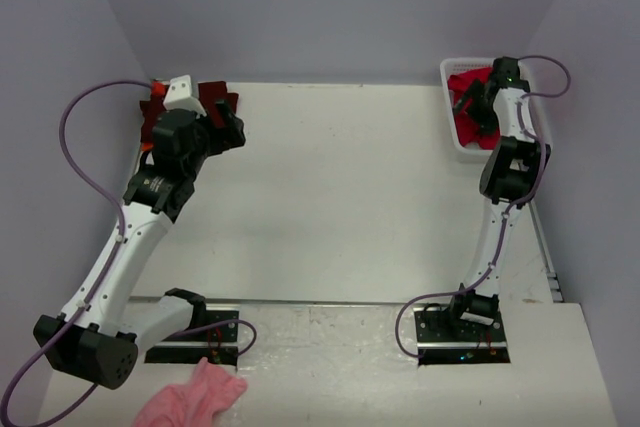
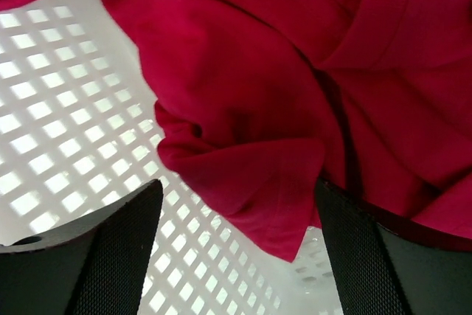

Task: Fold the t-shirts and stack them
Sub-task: Grab crumpled tshirt from bin with the right arm

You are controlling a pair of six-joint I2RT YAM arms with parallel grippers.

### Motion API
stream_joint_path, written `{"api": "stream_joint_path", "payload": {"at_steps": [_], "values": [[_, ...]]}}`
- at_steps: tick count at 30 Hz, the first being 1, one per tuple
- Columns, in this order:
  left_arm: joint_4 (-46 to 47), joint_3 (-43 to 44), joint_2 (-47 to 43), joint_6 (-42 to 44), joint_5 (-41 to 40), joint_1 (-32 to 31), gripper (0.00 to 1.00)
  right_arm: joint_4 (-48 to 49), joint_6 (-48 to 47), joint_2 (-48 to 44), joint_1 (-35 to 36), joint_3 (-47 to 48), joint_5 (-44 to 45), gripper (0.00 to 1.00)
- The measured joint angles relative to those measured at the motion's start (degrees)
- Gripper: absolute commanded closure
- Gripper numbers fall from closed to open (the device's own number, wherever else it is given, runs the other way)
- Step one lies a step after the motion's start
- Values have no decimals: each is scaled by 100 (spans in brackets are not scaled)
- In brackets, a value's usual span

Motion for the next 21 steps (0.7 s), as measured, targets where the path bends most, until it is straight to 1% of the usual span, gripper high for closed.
{"api": "stream_joint_path", "payload": {"at_steps": [3,6,7,9,10,12,13,15,17,21], "values": [[-44,0,11,2,70,-4,2,-39,186,98,-2,15,50,17],[-68,0,9,11,105,-4,2,-98,363,199,-9,72,74,23],[-83,0,7,11,116,-4,2,-114,411,216,-9,72,81,34],[-146,2,0,13,133,-4,2,-149,503,245,-9,111,76,44],[-190,13,-7,11,138,-4,2,-151,533,256,-9,127,76,58],[-229,52,-11,13,153,-4,2,-157,584,267,-9,131,57,73],[-254,87,-13,13,157,-4,2,-149,623,269,-7,131,46,79],[-271,149,-22,15,170,-4,2,-66,702,269,4,66,46,87],[-267,170,-42,15,184,-4,2,48,697,254,20,-50,72,100],[-251,133,-81,9,278,-2,2,173,671,179,72,-149,186,100]]}}
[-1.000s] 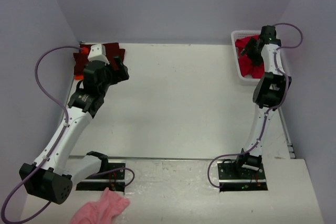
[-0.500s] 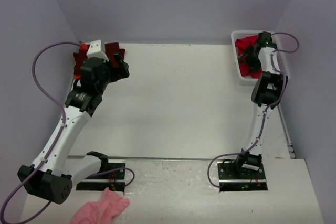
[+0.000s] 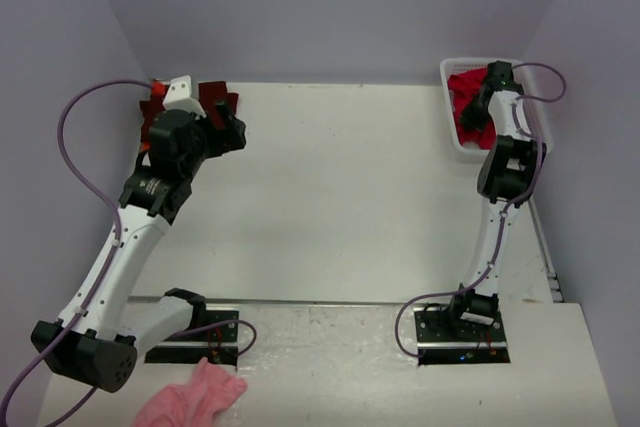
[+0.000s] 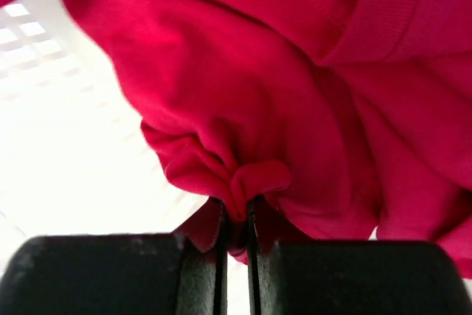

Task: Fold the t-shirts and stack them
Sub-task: Grab crumpled tshirt from bin with the right arm

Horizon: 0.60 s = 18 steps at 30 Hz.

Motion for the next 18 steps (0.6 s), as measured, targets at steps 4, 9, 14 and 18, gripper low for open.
{"api": "stream_joint_path", "payload": {"at_steps": [4,9,14,18], "values": [[70,-264,-87,-9,131,-2,2,11,-138,-98,79,11,133,100],[87,-590,-105,-17,197,-2,2,-11,-396,-387,133,264,236,100],[101,-667,-74,-17,181,-2,2,74,-682,-1019,133,577,302,100],[114,-623,275,-31,57,-2,2,221,-962,-1572,129,732,299,100]]}}
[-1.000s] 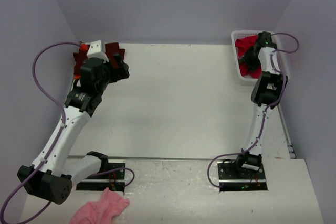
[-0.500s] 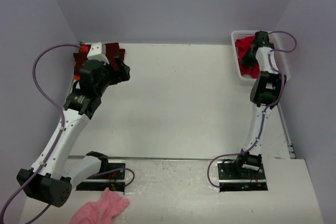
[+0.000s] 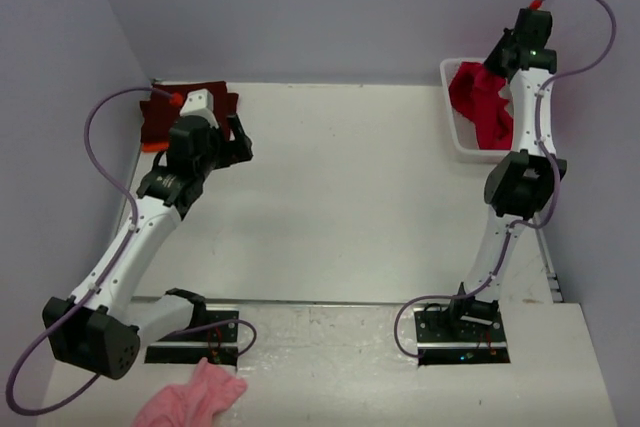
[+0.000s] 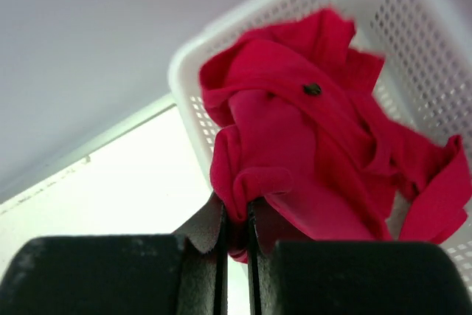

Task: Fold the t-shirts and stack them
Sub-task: Grab crumpled tshirt from bin with the right arm, then move the tshirt to the center of the board

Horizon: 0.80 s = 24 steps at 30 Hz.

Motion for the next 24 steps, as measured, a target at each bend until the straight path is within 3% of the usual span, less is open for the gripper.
{"api": "stream_joint_path", "payload": {"at_steps": [9,24], "values": [[-645,476,1884,-208,-210,0,1,461,-487,-638,0,531,-238,100],[-702,376,1714,-376,-350,-2,1,1926,-1241,-2052,219,804,-822,100]]}}
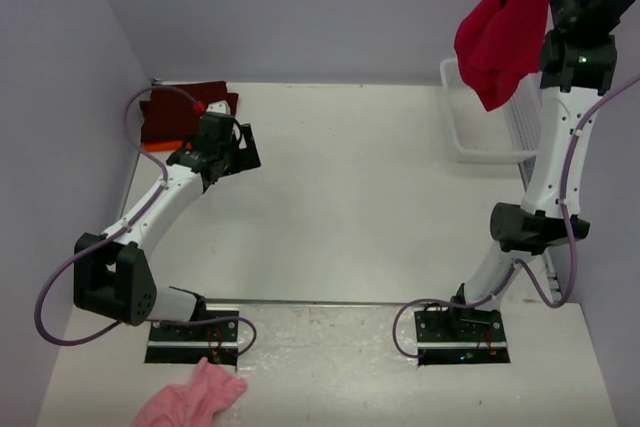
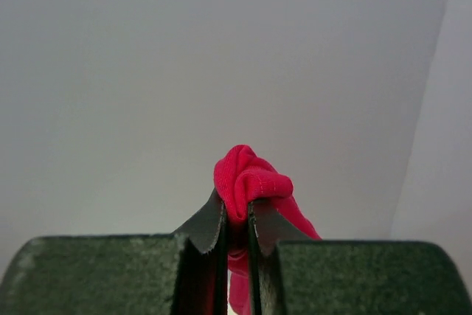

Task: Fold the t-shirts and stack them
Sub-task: Move the tshirt to the center of the board

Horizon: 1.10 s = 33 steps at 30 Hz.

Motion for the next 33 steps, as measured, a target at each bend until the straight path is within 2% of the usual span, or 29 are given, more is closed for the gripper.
{"api": "stream_joint_path", "payload": {"at_steps": [5,10,14,17,24,30,33], "values": [[24,-162,-26,-61,-109,-37,0,463,-339,-782,614,17,-238,100],[-197,-142,-155,-254,-627,-68,0,750,-728,-1473,1550,33,-557,100],[-614,345,-181,-328,-1191,-66,0,730,-890,-1897,2173,-31,-704,100],[-809,931,-254,-326,-1515,-68,0,529,-997,-2269,2682,-420,-623,100],[-1147,1770,-1040,-181,-2035,-68,0,-321,-940,-3340,4081,-2323,-186,100],[-1386,2006,-1523,72,-2337,-68,0,-549,-297,-4533,4234,-4861,-24,100],[-1440,2022,-1543,166,-2363,-68,0,-603,-90,-4629,4227,-5770,247,100]]}}
